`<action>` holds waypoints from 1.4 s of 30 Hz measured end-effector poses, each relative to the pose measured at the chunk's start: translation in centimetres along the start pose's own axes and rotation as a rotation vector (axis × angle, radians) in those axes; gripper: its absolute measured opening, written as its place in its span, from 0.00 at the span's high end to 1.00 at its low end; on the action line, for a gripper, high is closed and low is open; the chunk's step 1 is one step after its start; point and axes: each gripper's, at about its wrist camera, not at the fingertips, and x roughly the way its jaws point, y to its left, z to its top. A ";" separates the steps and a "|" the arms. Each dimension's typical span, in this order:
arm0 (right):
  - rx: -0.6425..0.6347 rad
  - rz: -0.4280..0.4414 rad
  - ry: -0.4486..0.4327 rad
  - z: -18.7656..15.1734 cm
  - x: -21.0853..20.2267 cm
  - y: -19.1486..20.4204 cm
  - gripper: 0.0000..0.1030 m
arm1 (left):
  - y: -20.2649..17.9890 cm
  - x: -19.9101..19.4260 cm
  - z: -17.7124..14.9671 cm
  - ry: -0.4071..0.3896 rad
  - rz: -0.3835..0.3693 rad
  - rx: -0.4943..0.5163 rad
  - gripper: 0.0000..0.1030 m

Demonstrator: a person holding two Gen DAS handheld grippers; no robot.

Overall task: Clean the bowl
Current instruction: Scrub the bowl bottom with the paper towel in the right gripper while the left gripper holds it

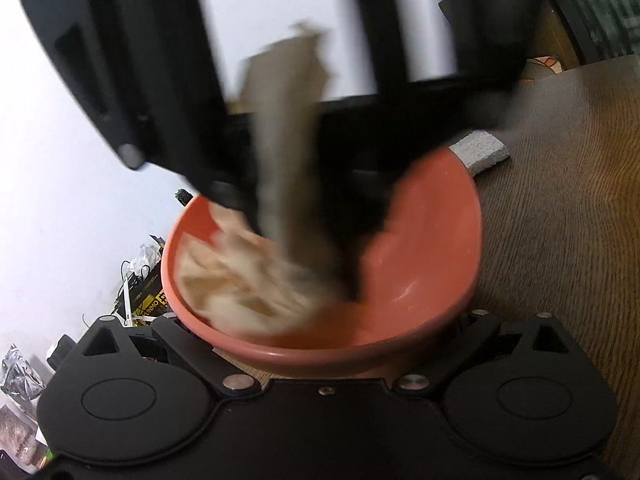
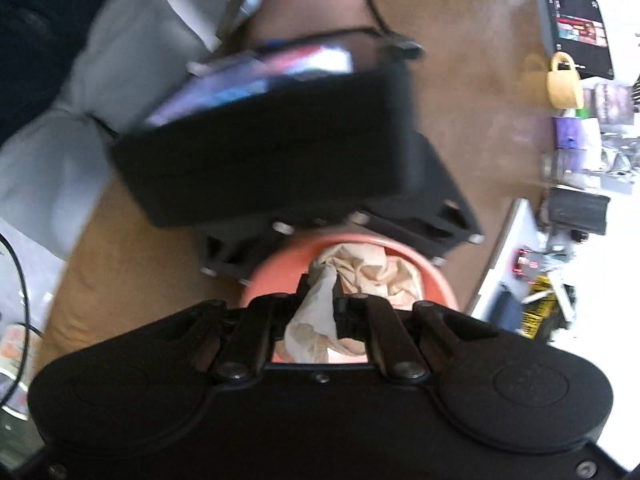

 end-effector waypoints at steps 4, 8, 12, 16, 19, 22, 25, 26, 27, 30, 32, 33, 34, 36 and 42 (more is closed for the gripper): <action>-0.006 -0.050 0.061 -1.2 0.8 -1.3 0.93 | -0.2 -0.3 0.0 -0.002 0.003 0.002 0.05; 0.012 -0.045 0.140 -3.1 1.5 -0.8 0.93 | -0.4 -0.2 0.1 -0.002 0.003 0.002 0.05; 0.036 0.001 0.184 -4.0 2.3 -0.1 0.93 | -0.8 0.5 0.6 -0.002 0.002 0.002 0.05; 0.077 0.049 0.162 -4.5 0.8 2.0 0.93 | -1.3 1.1 1.1 -0.001 0.001 0.001 0.05; 0.045 0.068 0.145 -3.2 0.4 3.1 0.93 | -1.5 1.2 1.3 0.000 0.001 0.001 0.05; 0.022 0.090 0.104 -1.8 0.0 3.5 0.93 | -1.5 1.1 1.3 0.000 0.001 0.001 0.05; -0.015 0.069 0.076 -0.5 0.0 3.3 0.93 | -1.7 0.9 1.3 0.000 0.002 0.001 0.05; -0.028 0.058 0.071 -0.2 0.0 3.2 0.93 | -1.7 0.9 1.3 0.000 0.002 0.001 0.05; -0.035 0.048 0.067 0.0 0.0 2.9 0.93 | -1.7 0.9 1.4 0.000 0.002 0.001 0.05; -0.052 0.012 0.066 0.2 0.2 2.0 0.93 | -1.8 0.8 1.4 0.000 0.001 0.001 0.05; -0.055 -0.017 0.073 0.1 0.4 1.1 0.93 | -1.8 0.7 1.4 0.001 0.001 0.000 0.05; -0.054 -0.031 0.078 0.0 0.4 0.7 0.93 | -1.9 0.7 1.4 0.001 0.001 0.000 0.05; -0.052 -0.042 0.085 -0.1 0.4 0.3 0.93 | -1.9 0.7 1.4 0.001 0.000 0.000 0.05; -0.035 -0.062 0.116 -1.0 0.6 -0.6 0.93 | -2.0 0.6 1.4 0.001 0.001 0.000 0.05; 0.008 -0.036 0.170 -2.8 0.3 -0.7 0.93 | -2.2 0.3 1.5 0.001 0.000 0.000 0.05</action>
